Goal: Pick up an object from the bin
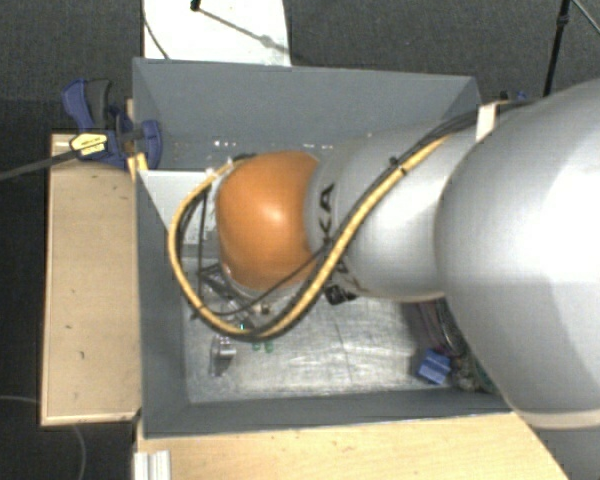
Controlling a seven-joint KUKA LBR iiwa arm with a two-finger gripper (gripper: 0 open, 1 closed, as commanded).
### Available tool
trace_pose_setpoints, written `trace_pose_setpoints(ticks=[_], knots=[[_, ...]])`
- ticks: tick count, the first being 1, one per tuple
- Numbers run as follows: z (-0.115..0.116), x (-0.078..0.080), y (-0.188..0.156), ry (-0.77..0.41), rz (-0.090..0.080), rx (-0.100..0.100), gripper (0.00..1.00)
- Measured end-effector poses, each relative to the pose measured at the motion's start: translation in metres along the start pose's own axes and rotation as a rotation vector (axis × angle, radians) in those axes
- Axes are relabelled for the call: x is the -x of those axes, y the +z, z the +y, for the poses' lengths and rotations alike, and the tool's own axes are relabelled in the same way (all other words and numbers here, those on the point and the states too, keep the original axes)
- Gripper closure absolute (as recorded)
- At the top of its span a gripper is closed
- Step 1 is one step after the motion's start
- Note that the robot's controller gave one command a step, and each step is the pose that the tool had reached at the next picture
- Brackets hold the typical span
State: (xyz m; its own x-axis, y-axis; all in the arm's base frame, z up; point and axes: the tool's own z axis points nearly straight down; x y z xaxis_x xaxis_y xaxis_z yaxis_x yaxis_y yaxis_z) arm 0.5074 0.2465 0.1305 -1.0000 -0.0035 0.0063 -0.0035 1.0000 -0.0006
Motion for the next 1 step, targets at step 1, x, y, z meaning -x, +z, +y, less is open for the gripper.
trace_pose_setpoints(ticks=[1], knots=[[-0.0482, 0.0412, 0.0515, -0.118, -0.003, -0.003, 0.00]])
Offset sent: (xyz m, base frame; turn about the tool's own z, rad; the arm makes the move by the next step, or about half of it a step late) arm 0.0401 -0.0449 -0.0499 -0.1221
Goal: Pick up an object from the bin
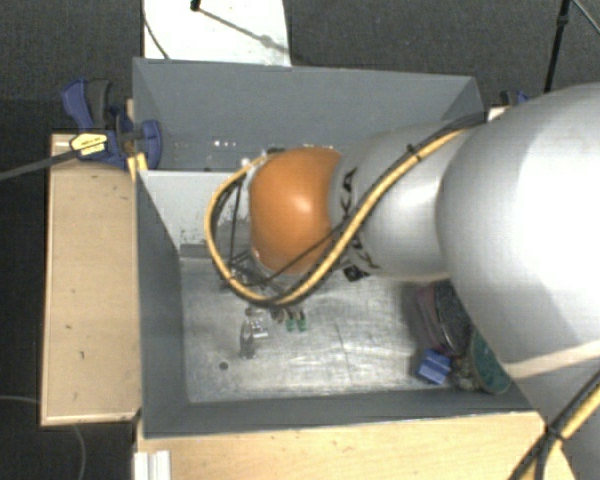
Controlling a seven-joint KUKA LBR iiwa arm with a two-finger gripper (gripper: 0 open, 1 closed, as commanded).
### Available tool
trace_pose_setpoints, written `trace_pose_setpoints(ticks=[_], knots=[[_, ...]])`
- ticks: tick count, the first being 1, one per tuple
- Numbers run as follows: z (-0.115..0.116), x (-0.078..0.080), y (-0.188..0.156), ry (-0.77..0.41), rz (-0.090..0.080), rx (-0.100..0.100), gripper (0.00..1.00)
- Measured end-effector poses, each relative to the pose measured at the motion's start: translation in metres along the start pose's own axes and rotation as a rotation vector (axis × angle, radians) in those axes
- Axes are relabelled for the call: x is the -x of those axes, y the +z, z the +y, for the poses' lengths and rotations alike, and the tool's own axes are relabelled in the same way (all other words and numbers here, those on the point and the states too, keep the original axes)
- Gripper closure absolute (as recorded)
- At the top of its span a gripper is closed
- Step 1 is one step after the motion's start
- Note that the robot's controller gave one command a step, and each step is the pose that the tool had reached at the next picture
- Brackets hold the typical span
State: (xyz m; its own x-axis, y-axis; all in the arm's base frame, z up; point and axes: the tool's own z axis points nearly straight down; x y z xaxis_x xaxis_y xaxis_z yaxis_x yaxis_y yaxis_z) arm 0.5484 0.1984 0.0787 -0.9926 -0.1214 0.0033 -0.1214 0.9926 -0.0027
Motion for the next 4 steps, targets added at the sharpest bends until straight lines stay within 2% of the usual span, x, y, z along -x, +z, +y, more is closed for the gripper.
trace_pose_setpoints(ticks=[1, 2, 3, 4], knots=[[0.003, 0.000, -0.002, 0.002, -0.002, 0.003, 1.00], [0.003, 0.000, -0.002, 0.006, -0.002, 0.003, 0.00], [-0.054, -0.011, -0.010, -0.129, -0.001, 0.000, 0.00], [-0.114, -0.037, -0.062, -0.364, -0.004, 0.000, 0.00]])
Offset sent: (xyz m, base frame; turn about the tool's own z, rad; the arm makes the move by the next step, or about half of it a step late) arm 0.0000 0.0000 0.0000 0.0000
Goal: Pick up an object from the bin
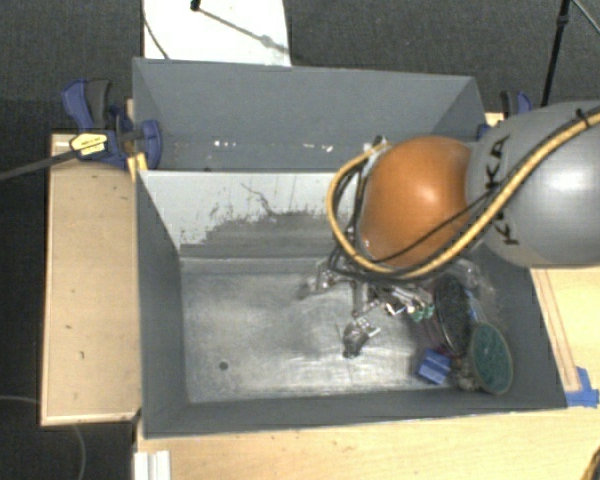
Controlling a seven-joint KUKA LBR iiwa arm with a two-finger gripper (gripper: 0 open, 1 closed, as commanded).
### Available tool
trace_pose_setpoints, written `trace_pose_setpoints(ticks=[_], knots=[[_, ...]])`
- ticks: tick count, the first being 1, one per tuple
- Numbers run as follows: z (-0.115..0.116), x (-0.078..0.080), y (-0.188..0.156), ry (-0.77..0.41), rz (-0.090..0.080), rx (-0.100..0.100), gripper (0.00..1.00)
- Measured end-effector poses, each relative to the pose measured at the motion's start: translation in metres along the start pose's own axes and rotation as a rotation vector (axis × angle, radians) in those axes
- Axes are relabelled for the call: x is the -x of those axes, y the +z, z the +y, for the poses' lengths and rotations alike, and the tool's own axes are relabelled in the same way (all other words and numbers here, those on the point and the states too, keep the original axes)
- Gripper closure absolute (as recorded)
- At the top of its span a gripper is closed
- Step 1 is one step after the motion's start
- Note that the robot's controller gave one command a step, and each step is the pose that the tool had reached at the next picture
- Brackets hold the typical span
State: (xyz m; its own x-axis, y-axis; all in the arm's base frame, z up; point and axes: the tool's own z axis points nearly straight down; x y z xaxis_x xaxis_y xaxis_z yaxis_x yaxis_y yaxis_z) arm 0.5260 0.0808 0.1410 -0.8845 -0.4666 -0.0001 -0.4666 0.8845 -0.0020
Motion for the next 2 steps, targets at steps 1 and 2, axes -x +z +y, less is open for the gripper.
trace_pose_setpoints(ticks=[1, 2], knots=[[-0.055, -0.075, 0.005, -0.357, 0.002, 0.002, 0.00], [-0.120, -0.089, 0.031, -0.832, -0.004, 0.001, 0.00]])
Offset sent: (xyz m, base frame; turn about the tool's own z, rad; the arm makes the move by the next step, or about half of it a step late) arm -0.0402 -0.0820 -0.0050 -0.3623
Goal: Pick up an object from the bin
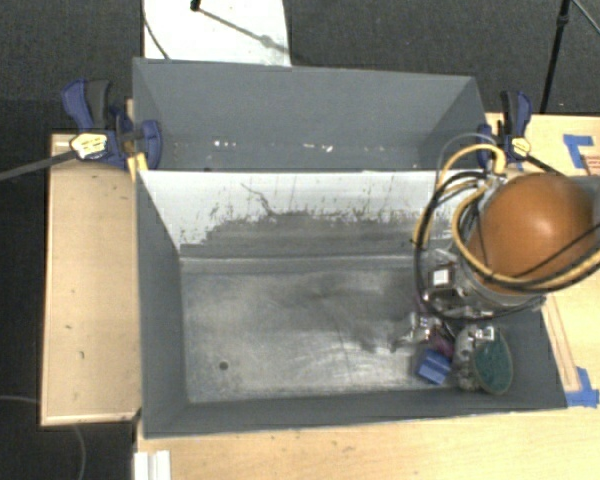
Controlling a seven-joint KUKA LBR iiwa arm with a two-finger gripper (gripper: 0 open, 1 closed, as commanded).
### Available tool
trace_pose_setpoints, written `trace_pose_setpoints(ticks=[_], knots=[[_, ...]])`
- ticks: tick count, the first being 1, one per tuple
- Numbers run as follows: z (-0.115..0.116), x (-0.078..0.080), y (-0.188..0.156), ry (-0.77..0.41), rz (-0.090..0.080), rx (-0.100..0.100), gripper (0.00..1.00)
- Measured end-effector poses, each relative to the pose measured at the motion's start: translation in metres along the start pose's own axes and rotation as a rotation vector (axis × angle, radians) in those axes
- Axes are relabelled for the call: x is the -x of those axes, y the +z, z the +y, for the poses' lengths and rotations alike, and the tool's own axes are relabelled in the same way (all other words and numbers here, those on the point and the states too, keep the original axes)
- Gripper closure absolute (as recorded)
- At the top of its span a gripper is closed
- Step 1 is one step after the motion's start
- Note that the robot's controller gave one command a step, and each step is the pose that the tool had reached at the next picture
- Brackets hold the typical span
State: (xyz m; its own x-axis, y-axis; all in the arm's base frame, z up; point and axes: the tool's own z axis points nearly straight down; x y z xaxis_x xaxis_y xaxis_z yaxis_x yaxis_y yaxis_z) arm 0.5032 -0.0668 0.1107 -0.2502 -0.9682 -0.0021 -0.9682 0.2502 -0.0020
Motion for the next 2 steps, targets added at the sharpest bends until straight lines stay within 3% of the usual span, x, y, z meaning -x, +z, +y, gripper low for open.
trace_pose_setpoints(ticks=[1, 2], knots=[[0.000, 0.002, -0.001, 0.005, 0.000, 0.002, 1.00], [0.007, 0.004, -0.033, 0.017, -0.002, -0.004, 1.00]])
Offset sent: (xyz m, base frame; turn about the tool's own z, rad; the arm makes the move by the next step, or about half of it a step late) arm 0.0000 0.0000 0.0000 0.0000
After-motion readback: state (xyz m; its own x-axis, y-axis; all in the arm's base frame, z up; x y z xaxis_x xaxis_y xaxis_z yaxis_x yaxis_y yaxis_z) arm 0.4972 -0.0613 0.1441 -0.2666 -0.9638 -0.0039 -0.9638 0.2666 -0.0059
